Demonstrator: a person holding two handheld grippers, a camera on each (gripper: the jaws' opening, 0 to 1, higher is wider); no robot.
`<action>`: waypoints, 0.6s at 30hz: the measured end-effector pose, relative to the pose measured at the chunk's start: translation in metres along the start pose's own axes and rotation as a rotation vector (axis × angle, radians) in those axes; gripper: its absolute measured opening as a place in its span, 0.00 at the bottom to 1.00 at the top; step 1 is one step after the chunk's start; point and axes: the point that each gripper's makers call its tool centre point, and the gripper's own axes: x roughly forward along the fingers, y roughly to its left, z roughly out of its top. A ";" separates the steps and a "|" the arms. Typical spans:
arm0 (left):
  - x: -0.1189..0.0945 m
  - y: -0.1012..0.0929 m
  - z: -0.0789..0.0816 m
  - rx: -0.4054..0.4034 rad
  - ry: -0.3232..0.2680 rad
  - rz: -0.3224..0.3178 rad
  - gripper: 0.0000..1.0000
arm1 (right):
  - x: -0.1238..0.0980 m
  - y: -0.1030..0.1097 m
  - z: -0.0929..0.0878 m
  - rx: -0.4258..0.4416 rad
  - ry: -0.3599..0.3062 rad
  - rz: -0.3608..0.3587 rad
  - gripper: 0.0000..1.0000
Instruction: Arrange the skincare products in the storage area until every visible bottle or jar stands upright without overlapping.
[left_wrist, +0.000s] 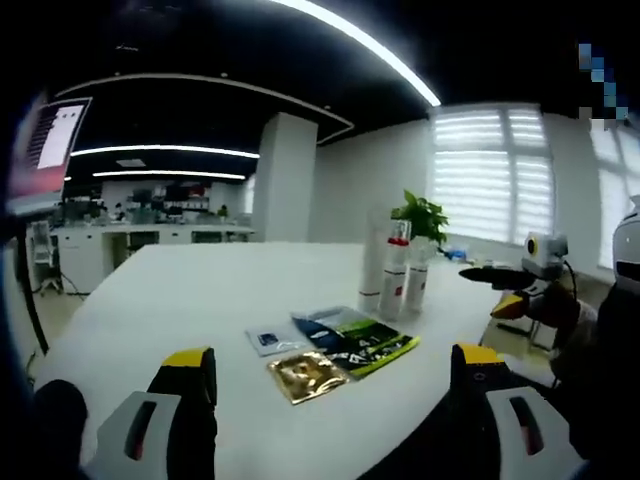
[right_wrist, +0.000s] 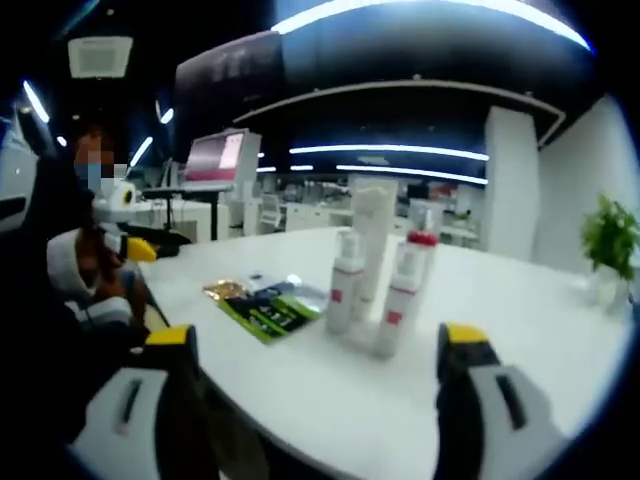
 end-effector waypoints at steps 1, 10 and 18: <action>0.000 -0.001 0.000 0.001 0.003 -0.002 0.99 | -0.001 0.000 0.000 -0.005 0.000 -0.005 1.00; -0.005 -0.010 0.000 -0.047 0.000 -0.029 0.98 | -0.011 0.003 0.000 0.012 -0.009 -0.003 1.00; -0.015 -0.024 0.006 -0.020 -0.016 -0.037 0.99 | -0.021 0.006 0.002 -0.012 -0.019 -0.026 1.00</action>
